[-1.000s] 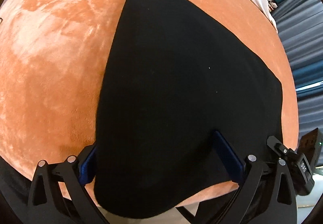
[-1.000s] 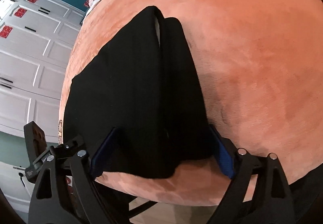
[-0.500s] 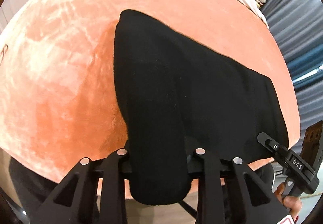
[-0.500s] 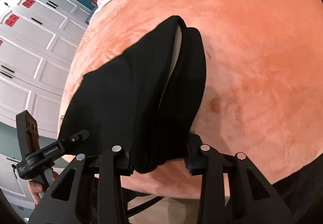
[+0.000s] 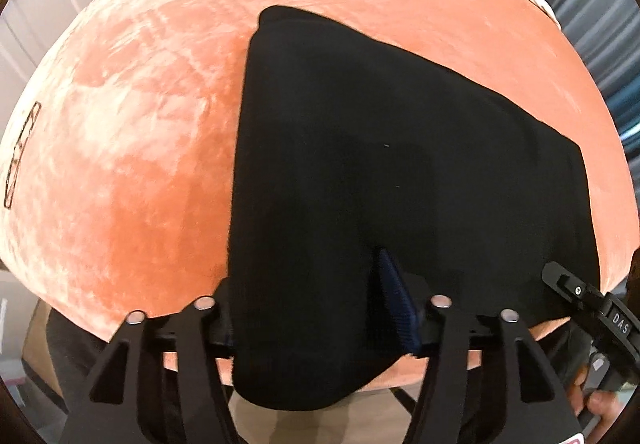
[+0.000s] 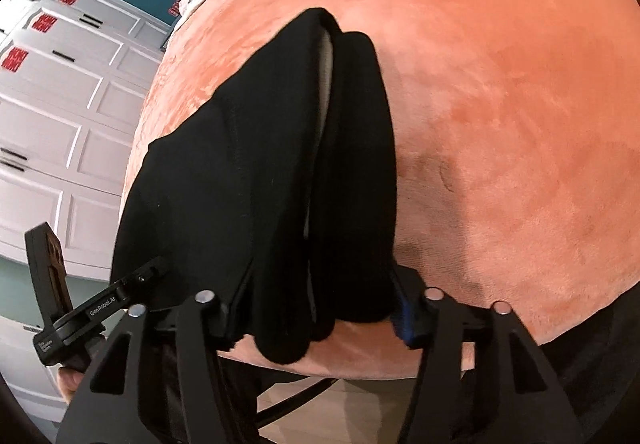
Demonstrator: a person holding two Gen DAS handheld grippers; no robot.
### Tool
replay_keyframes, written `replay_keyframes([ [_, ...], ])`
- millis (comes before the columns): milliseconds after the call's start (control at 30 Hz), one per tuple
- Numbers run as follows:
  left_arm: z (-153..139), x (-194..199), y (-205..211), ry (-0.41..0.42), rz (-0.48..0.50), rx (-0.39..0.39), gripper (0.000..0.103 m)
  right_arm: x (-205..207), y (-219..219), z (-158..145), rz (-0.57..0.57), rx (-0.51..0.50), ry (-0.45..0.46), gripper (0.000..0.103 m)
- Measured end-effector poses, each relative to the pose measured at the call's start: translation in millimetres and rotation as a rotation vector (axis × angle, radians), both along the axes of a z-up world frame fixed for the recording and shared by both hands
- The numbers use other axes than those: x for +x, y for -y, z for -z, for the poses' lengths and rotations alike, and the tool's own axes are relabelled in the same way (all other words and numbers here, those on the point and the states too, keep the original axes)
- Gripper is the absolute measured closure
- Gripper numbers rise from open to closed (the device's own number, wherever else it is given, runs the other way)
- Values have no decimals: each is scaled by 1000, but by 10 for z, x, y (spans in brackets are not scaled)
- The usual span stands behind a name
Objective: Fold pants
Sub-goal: 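Grasp the bundle with the left tool while the right tool grasps its other end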
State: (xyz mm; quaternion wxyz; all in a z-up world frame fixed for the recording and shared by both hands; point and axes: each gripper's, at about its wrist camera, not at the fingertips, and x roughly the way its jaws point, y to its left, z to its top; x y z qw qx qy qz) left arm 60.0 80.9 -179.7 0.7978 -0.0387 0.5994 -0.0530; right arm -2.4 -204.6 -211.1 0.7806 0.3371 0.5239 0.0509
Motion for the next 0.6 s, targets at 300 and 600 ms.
replay_keyframes([
  [300,184,118,-91,1,-53,-1,5,26,19,101,25,58,-17,32],
  [600,360,299,-204,-54,-102,-172,5,84,-140,72,-13,1,-14,11],
])
